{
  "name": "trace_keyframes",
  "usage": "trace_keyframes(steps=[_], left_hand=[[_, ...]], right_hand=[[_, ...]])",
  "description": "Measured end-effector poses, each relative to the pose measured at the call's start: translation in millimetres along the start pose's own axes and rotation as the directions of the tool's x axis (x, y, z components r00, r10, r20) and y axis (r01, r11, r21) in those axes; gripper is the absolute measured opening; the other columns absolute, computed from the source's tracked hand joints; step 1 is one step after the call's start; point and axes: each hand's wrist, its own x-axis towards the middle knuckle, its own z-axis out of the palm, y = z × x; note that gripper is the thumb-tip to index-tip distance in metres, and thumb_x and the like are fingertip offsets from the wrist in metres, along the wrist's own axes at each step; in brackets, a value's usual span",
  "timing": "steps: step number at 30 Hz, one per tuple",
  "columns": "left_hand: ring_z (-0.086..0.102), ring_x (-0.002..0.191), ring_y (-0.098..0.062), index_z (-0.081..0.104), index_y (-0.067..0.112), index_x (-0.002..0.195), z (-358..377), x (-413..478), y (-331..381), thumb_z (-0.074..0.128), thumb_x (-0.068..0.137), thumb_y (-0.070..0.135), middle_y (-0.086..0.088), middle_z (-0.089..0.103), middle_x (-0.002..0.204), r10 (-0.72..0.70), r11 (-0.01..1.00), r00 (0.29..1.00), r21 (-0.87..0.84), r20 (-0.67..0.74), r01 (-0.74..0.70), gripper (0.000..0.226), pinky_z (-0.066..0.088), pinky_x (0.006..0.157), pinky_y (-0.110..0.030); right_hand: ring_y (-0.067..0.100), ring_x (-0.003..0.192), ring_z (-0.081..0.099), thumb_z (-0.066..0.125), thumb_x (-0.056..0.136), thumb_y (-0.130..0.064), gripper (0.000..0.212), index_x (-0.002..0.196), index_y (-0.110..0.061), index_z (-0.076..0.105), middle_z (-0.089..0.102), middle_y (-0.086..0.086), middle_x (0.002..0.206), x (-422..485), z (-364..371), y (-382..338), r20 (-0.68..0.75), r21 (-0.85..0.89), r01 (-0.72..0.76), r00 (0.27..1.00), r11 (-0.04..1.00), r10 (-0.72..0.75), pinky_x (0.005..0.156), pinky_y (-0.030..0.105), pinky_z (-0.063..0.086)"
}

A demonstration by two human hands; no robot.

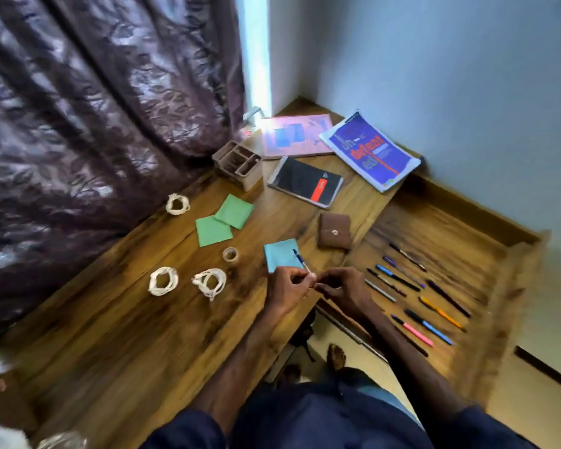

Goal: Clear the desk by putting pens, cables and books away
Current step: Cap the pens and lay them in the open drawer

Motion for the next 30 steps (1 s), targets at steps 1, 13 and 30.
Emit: trace_keyframes(steps=[1, 13, 30], left_hand=[[0.075, 0.084, -0.017, 0.08, 0.011, 0.103, 16.0, 6.8, 9.1, 0.073, 0.088, 0.033, -0.004, 0.079, 0.094, 0.032, 0.998, 0.999, 0.045, 0.036, -0.033, 0.028, 0.06, 0.076, -0.031], [0.071, 0.095, -0.008, 0.079, 0.016, 0.104, 184.1, 61.9, 83.5, 0.068, 0.091, 0.027, 0.002, 0.078, 0.104, 0.046, 0.915, 0.899, 0.343, 0.436, -0.213, 0.02, 0.059, 0.088, -0.027], [0.071, 0.083, -0.002, 0.075, 0.023, 0.103, 239.6, 75.8, 86.0, 0.065, 0.094, 0.028, 0.007, 0.076, 0.095, -0.154, 0.872, 0.878, 0.48, 0.454, -0.096, 0.015, 0.063, 0.08, -0.031]], right_hand=[[-0.007, 0.062, 0.067, 0.081, 0.082, -0.024, 0.006, 0.088, -0.025, 0.081, 0.071, -0.018, 0.068, -2.5, -14.7, 12.5, -0.038, 0.0, -0.043, 0.998, 0.999, 0.043, 0.057, 0.007, 0.046], [0.024, 0.096, 0.072, 0.075, 0.084, -0.017, 0.012, 0.094, -0.018, 0.081, 0.079, 0.004, 0.098, -28.5, -162.4, 207.4, -0.287, -0.17, -0.521, 0.838, 0.837, 0.463, 0.083, 0.032, 0.055], [0.018, 0.1, 0.07, 0.063, 0.097, -0.021, 0.018, 0.112, -0.018, 0.072, 0.073, 0.003, 0.11, -35.4, -197.6, 291.8, -0.222, -0.323, -0.616, 0.787, 0.718, 0.576, 0.079, 0.025, 0.054]])
